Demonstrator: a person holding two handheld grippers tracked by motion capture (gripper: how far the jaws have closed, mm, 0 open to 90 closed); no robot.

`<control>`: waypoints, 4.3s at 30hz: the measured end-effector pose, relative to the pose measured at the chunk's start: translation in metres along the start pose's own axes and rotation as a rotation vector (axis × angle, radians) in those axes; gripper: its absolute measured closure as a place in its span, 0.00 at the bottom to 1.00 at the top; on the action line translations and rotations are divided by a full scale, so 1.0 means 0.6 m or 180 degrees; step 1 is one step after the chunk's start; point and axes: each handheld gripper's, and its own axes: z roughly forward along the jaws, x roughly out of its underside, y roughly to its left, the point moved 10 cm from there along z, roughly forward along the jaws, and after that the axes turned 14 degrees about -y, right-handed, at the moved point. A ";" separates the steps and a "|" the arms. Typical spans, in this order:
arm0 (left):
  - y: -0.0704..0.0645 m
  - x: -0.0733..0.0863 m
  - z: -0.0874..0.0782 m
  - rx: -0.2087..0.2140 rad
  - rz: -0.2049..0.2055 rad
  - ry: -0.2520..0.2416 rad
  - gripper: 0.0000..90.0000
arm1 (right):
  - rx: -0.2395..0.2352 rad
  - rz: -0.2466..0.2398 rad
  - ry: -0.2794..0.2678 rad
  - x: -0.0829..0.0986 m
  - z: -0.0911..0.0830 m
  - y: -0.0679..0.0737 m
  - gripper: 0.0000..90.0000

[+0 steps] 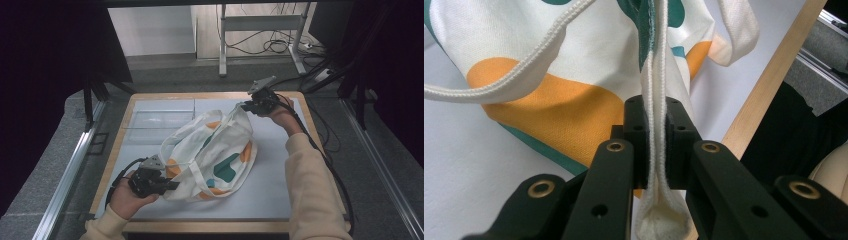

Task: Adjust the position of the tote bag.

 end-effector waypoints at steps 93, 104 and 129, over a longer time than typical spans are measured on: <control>0.145 -0.105 -0.003 -0.0243 0.0322 0.0141 0.94 | 0.0099 0.0406 -0.0162 0.117 -0.276 0.142 0.88; 0.146 -0.079 0.003 -0.0169 0.0212 0.0110 0.92 | 0.0089 0.0452 -0.0082 0.119 -0.267 0.145 0.86; 0.114 -0.129 -0.028 -0.0272 0.0264 -0.0532 0.47 | 0.0042 0.0565 -0.0434 0.014 -0.228 0.184 0.41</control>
